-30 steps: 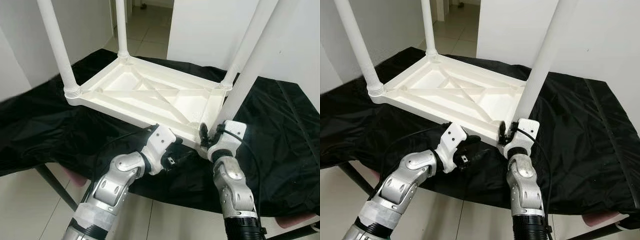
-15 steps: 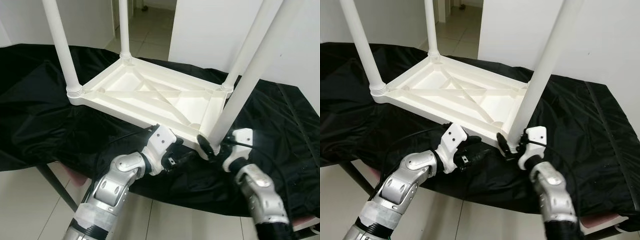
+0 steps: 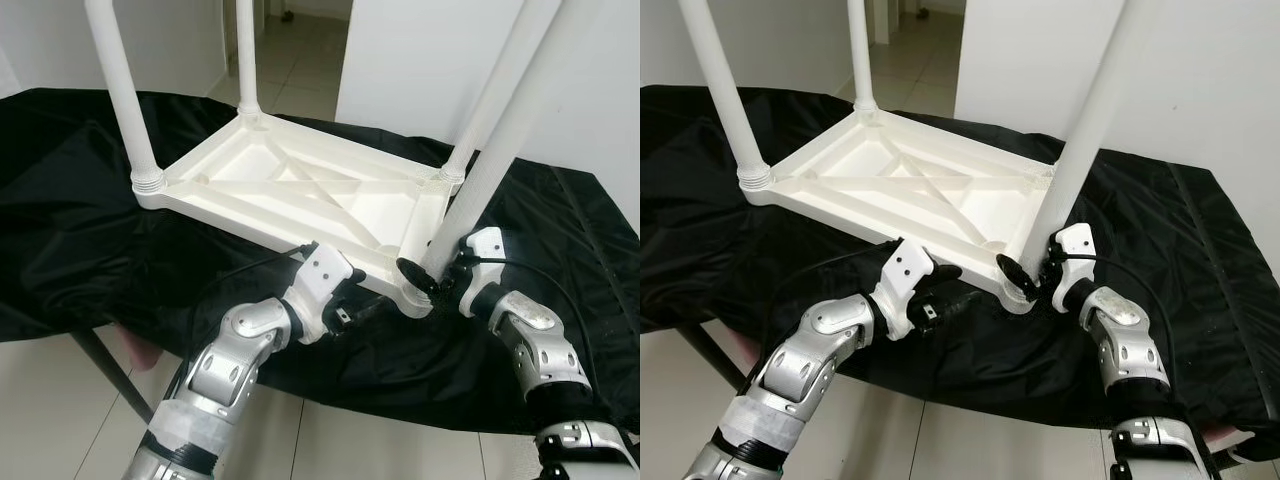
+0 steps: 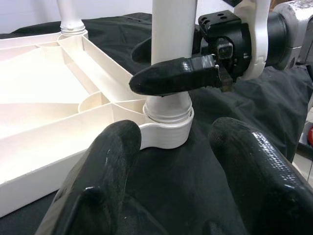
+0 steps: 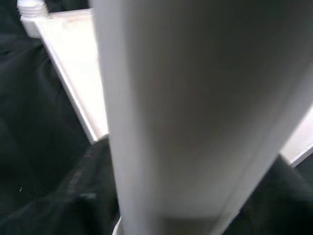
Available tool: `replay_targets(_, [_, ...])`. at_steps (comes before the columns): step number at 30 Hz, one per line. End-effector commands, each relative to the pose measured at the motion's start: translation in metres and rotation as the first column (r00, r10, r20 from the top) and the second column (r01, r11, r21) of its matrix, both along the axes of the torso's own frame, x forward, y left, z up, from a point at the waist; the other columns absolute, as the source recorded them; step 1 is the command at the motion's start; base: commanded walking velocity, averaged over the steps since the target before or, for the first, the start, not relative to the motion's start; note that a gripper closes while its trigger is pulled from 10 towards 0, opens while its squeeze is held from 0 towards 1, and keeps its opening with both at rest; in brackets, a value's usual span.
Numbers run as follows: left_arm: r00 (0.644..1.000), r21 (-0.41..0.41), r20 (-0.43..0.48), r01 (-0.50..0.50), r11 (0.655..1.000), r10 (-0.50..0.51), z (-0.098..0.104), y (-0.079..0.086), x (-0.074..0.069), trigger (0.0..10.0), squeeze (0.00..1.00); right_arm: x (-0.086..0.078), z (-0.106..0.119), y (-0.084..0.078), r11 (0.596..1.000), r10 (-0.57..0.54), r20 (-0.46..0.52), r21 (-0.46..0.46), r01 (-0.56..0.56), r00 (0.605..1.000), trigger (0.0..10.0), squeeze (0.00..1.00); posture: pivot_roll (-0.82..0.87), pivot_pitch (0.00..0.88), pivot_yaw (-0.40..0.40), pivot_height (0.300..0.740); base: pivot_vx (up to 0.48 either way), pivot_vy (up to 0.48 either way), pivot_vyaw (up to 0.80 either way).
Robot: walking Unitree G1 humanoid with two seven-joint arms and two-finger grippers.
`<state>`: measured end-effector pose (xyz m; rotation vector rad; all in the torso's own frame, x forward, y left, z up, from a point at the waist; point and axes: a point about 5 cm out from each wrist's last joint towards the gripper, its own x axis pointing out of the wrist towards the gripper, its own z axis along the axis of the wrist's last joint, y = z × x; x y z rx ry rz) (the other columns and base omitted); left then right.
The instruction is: Building children table
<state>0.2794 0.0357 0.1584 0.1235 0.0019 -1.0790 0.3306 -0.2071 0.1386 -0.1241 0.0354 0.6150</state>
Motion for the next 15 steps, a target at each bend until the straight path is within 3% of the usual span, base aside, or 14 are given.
replay_targets(1, [0.999, 0.002, 0.014, -0.052, 0.999, 0.052, 0.0021, 0.0008, 0.0041, 10.0, 0.0, 0.0005, -0.0059, 0.003, 0.999, 0.038, -0.031, -0.019, -0.039, 0.999, 0.0, 0.0, 0.02, 0.0, -0.109, 0.74, 0.0, 0.0, 0.0])
replay_targets(9, [0.998, -0.003, 0.012, -0.06, 0.998, 0.06, 0.0019, 0.0019, 0.0037, 10.0, 0.0, -0.0042, -0.0151, -0.0039, 0.998, 0.06, -0.071, -0.002, -0.06, 0.996, 0.0, 0.0, 0.03, 0.0, -0.115, 0.74, 0.0, 0.0, 0.0])
replay_targets(10, [0.998, -0.003, 0.009, -0.057, 0.998, 0.057, 0.0013, 0.0015, 0.0027, 10.0, 0.0, -0.0046, -0.014, -0.0062, 0.999, 0.031, -0.07, 0.012, -0.03, 0.997, 10.0, 0.0, 0.03, 0.0, -0.113, 0.74, 0.0, 0.0, 0.0])
replay_targets(15, [0.998, -0.002, 0.009, -0.054, 0.999, 0.054, 0.0014, 0.0017, 0.0025, 10.0, 0.0, -0.0041, -0.0114, -0.0059, 0.999, 0.0, -0.057, 0.051, 0.003, 0.998, 10.0, 0.0, 0.02, 0.0, -0.107, 0.74, 0.0, 0.0, 0.0])
